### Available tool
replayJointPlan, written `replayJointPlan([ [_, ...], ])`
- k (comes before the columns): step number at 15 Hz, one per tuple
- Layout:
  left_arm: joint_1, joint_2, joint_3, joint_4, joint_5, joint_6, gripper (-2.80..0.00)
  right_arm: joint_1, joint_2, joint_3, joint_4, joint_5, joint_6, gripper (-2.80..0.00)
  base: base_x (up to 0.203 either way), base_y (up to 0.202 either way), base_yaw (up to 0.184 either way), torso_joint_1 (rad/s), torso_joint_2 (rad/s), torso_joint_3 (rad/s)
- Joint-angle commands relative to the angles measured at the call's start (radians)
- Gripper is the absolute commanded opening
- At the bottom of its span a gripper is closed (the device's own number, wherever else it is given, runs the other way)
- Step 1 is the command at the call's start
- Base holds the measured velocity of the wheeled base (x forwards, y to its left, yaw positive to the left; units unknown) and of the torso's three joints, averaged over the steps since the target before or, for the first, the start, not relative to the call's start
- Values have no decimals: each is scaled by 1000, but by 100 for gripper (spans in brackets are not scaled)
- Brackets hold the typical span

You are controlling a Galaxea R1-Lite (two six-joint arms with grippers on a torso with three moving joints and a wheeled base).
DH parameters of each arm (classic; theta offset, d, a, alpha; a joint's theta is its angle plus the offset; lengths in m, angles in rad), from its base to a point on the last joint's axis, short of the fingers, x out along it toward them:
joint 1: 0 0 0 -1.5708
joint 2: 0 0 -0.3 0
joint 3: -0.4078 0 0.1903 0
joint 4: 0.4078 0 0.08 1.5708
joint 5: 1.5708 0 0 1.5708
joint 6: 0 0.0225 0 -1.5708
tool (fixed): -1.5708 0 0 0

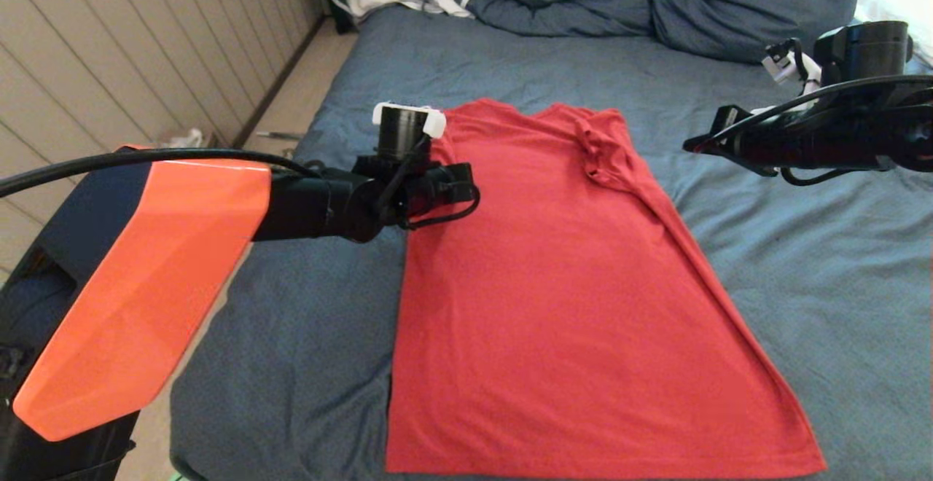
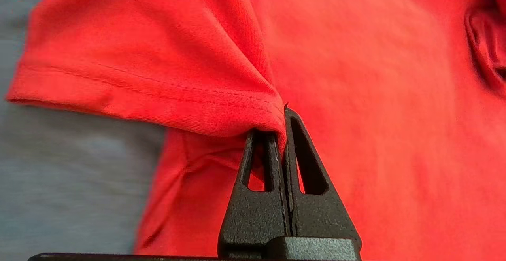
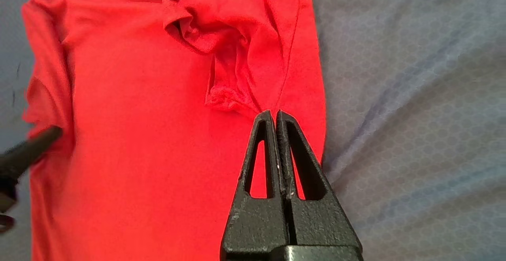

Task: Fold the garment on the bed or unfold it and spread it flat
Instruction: Fold the red T-shirt

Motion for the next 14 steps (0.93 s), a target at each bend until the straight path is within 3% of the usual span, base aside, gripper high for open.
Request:
replayJointPlan([
  [1,-4,19,-2,0,1,-2,-280,0,-2,2,1,3,2,-280,0,0,0,0,0,0],
  [3,1,37,-10,8,3,-2,-280,1,-2,2,1,2,2,-280,0,0,0,0,0,0],
  [4,4,39,-11,10,6,-1,0,1,-2,2,1,2,2,-280,0,0,0,0,0,0],
  [10,26,-21,-14,-1,12,-7,0,6,0,7,1,3,2,-280,0,0,0,0,0,0],
  [14,86,-104,-14,-1,11,-15,0,7,0,11,1,8,1,-280,0,0,0,0,0,0],
])
